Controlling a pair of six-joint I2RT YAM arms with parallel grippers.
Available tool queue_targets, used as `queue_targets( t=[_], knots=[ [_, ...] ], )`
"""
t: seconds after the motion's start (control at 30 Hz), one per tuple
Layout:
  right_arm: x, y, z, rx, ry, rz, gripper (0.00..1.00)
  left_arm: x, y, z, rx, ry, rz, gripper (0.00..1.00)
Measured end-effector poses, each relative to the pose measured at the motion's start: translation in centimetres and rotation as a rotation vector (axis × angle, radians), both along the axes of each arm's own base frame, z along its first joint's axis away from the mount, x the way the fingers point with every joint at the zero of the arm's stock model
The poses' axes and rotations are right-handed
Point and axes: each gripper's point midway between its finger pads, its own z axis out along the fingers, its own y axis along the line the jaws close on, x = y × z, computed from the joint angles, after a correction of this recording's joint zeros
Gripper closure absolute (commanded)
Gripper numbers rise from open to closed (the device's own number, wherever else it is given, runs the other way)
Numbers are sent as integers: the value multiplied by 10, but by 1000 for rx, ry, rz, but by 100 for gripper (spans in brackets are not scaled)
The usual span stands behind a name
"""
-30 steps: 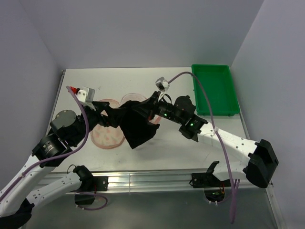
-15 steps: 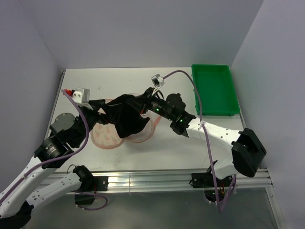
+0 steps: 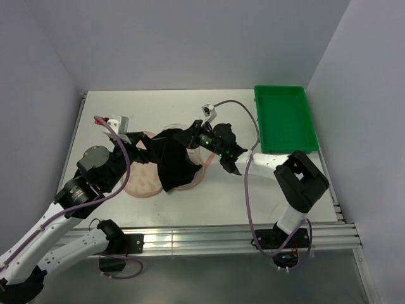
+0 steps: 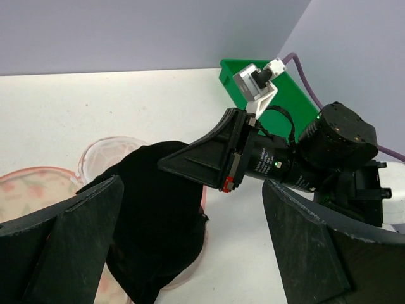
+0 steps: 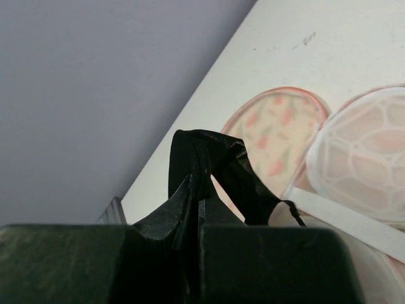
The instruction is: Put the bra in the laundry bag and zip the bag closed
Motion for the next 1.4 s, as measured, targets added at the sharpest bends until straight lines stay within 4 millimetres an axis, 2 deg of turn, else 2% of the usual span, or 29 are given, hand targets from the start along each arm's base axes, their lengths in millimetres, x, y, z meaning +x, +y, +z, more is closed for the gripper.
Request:
queue_targets(
  t=[0.13, 0.3, 0.47, 0.57, 0.67, 0.87, 1.1, 1.4],
  knots=[
    [12, -3, -16, -10, 28, -23, 100, 4, -1, -4, 5, 7, -3, 1],
    [38, -6, -19, -10, 24, -66, 100, 6, -3, -6, 6, 11, -11, 1],
    [63, 0, -28, -34, 23, -95, 100, 8, -6, -10, 3, 29, -19, 8],
    [72, 3, -49, -77, 55, -102, 100, 9, -10, -13, -6, 50, -24, 16],
    [77, 1, -80, -143, 112, -119, 100, 11, -13, -20, -18, 73, -25, 22],
    [81, -8, -119, -239, 189, -150, 96, 13, -16, -48, -30, 149, -14, 31],
    [103, -9, -121, -291, 185, -190, 96, 15, -20, -84, -30, 237, 4, 37],
    [128, -18, -126, -339, 190, -249, 95, 24, -27, -102, -45, 281, 28, 42]
  ],
)
